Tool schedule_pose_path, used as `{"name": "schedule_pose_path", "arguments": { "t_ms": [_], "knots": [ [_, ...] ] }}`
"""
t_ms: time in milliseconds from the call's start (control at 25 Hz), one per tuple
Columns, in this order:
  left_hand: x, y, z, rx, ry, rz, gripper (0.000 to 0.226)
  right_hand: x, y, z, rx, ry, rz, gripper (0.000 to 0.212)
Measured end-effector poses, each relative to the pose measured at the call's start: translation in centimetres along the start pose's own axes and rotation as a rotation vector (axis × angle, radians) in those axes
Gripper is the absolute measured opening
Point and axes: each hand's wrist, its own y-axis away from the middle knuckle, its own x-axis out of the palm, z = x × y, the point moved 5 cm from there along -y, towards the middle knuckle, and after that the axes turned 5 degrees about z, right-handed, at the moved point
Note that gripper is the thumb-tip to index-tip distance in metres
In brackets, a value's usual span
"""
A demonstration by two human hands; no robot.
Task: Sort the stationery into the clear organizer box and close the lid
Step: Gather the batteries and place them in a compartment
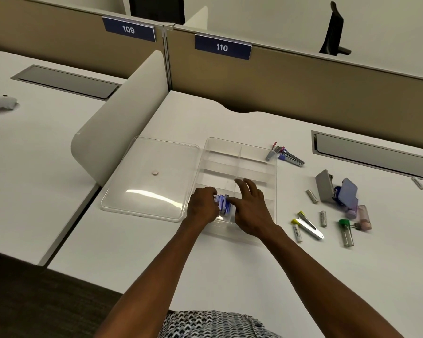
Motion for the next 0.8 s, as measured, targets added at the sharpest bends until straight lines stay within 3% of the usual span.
{"name": "schedule_pose_path", "arguments": {
  "t_ms": [800],
  "knots": [
    [-0.12, 0.02, 0.32, 0.082, -0.02, 0.077, 0.061, 0.0, 0.46, -0.08, 0.002, -0.079, 0.034, 0.045]
  ]
}}
